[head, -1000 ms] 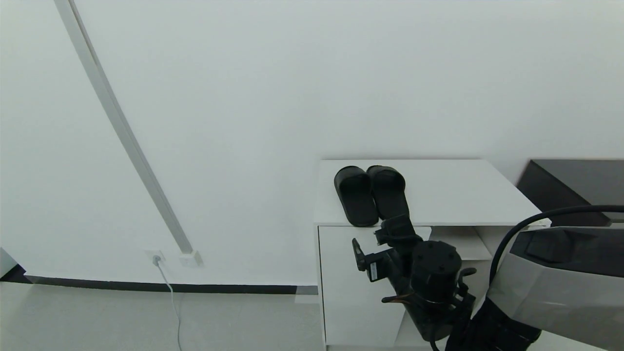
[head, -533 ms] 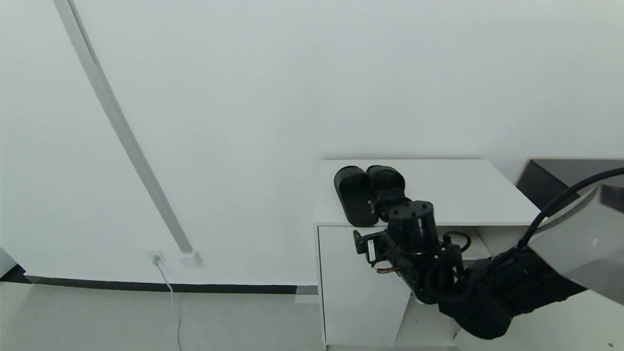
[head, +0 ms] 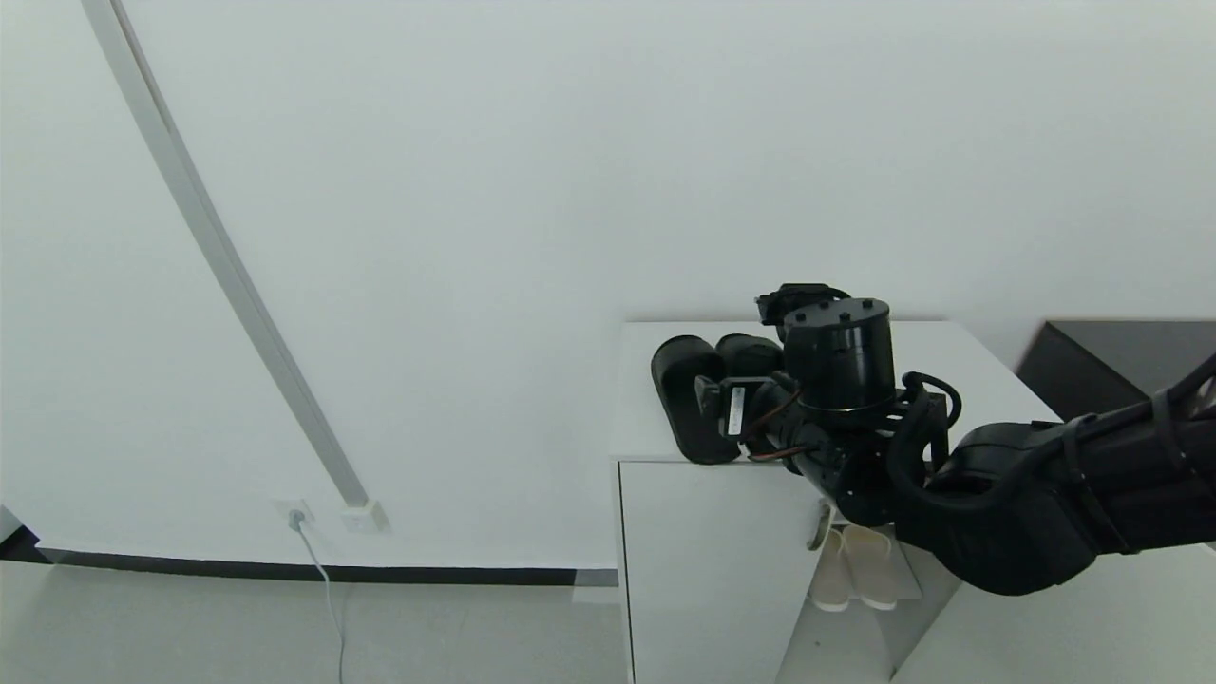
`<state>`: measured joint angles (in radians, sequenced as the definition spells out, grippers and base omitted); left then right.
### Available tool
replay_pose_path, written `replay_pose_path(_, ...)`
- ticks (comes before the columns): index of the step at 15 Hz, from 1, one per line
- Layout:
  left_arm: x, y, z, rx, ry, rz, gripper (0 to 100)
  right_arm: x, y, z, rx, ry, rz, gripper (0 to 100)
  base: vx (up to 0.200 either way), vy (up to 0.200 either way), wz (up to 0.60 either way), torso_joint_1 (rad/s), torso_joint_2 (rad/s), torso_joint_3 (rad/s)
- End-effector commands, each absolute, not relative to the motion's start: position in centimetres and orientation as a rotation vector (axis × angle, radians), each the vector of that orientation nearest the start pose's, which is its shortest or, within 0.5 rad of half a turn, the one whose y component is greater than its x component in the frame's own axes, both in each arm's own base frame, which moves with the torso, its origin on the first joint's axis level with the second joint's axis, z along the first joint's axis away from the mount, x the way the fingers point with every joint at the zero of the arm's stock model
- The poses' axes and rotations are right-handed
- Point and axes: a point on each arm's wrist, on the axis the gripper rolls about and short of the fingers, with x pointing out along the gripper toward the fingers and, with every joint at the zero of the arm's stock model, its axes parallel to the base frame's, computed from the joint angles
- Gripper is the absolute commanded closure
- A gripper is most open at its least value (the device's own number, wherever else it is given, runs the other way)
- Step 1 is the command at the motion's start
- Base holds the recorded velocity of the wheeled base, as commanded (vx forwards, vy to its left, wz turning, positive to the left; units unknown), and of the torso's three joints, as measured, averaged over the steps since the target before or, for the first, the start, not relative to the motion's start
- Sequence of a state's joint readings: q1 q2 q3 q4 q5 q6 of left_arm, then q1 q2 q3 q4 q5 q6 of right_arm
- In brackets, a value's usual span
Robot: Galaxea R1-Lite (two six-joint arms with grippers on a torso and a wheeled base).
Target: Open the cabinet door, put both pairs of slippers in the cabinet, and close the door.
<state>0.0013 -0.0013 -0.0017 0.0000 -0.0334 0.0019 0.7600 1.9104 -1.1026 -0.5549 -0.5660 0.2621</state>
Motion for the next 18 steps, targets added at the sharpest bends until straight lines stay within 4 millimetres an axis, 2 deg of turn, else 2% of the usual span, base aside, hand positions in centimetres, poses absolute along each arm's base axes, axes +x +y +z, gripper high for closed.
replay_pose_path(1,-2.3,-0.1,7.6,0.002,-0.003,-0.032,100,27.6,24.6,18.0,0.097,0.233,0.163,0,0.2,0.0,0.0,0.017,0.0,0.002)
replay_pose_path(2,-2.3,-0.1,7.6,0.002,-0.003,-0.032,100,27.6,24.6,17.8,0.096,0.236,0.162,0,0.2,0.0,0.0,0.012,0.0,-0.002)
replay_pose_path(5,-2.3,-0.1,7.6,-0.006,-0.003,-0.031,100,27.7,24.8,15.8,0.079,0.285,0.157,0,0.2,0.0,0.0,0.002,0.01,0.004)
replay_pose_path(12,-2.3,-0.1,7.6,-0.021,-0.004,-0.029,100,28.5,25.5,12.9,0.057,0.305,0.151,0,0.0,0.0,0.0,0.0,0.0,0.0)
replay_pose_path(16,-2.3,-0.1,7.6,-0.021,-0.004,-0.029,100,30.8,25.8,10.6,0.05,0.284,0.125,0,0.0,0.0,0.0,0.0,0.0,0.0)
replay_pose_path(18,-2.3,-0.1,7.6,-0.021,-0.004,-0.031,100,31.9,25.7,10.2,0.054,0.282,0.111,0,0.0,0.0,0.0,0.0,0.0,0.0)
